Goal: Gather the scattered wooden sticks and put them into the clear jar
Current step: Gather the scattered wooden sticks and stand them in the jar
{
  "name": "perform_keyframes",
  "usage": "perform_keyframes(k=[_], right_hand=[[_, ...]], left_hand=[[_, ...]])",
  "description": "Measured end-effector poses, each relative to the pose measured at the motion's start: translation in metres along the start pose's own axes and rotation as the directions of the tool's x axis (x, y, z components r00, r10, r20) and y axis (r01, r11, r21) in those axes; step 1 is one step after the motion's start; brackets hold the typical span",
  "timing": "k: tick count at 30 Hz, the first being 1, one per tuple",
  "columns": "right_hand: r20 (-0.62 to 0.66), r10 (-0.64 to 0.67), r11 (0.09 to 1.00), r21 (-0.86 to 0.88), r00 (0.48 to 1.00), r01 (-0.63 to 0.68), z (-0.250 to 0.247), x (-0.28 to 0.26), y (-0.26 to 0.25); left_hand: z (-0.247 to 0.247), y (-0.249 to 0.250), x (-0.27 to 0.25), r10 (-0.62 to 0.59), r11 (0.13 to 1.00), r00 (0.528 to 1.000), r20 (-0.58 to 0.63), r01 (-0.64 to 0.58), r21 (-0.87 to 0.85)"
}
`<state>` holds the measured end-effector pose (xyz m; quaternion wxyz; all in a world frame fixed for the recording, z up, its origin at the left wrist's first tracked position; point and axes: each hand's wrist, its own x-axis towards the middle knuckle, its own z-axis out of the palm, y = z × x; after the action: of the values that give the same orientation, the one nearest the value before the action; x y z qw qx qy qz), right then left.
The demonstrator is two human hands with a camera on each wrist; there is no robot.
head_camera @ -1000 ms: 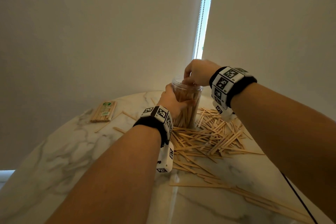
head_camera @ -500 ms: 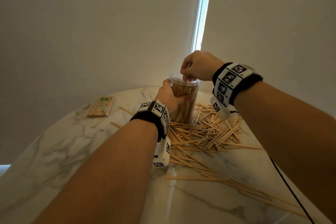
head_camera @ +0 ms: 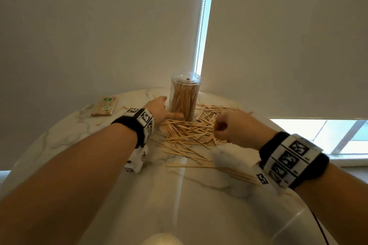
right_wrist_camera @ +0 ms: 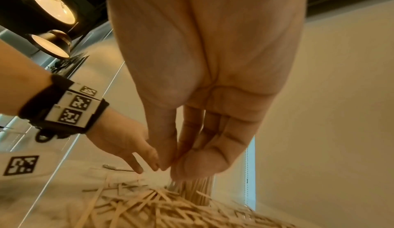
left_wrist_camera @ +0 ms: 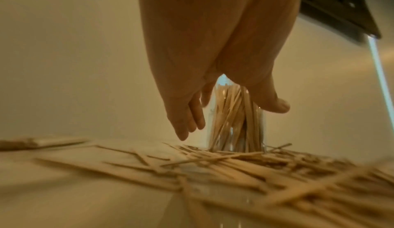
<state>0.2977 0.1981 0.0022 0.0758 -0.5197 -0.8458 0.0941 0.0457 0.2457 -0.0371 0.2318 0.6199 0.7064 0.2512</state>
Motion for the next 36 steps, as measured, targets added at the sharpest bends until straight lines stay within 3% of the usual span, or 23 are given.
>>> perform_keyframes(k=[3, 6, 12, 17, 21, 28, 33, 36], right_hand=[[0.212, 0.097, 0.993, -0.091, 0.972, -0.079, 0.008, -0.022, 0.007], [0.369, 0.213, 0.948, -0.301, 0.905, -0.1, 0.018, -0.041, 0.008], [0.333, 0.218, 0.948, -0.296, 0.917, -0.117, 0.025, -0.055, -0.003], [0.354, 0.233, 0.946, -0.3, 0.906, -0.125, 0.025, -0.064, -0.002], [0.331, 0.223, 0.952, -0.274, 0.917, -0.133, 0.027, -0.064, 0.005], [0.307, 0.187, 0.957, -0.272, 0.933, -0.102, 0.03, -0.064, 0.004], [0.296, 0.195, 0.954, -0.279, 0.935, -0.11, 0.029, -0.07, -0.001], [0.308, 0.184, 0.955, -0.279, 0.933, -0.097, 0.029, -0.074, -0.005]], left_hand=[[-0.006, -0.014, -0.031, 0.007, 0.98, 0.999, 0.034, -0.013, 0.197], [-0.006, -0.02, -0.062, 0.032, 0.971, 0.997, 0.073, -0.048, 0.233], [0.027, 0.006, -0.088, 0.142, 0.887, 0.971, 0.194, -0.212, 0.41], [0.043, 0.02, -0.084, 0.032, 0.828, 0.974, 0.226, -0.153, 0.54], [0.049, 0.031, -0.087, 0.09, 0.777, 0.975, 0.201, -0.195, 0.599], [0.058, 0.03, -0.106, 0.053, 0.823, 0.971, 0.233, -0.174, 0.541], [0.057, 0.031, -0.113, 0.079, 0.801, 0.977, 0.199, -0.181, 0.57], [0.055, 0.027, -0.108, 0.034, 0.759, 0.999, 0.032, -0.046, 0.649]])
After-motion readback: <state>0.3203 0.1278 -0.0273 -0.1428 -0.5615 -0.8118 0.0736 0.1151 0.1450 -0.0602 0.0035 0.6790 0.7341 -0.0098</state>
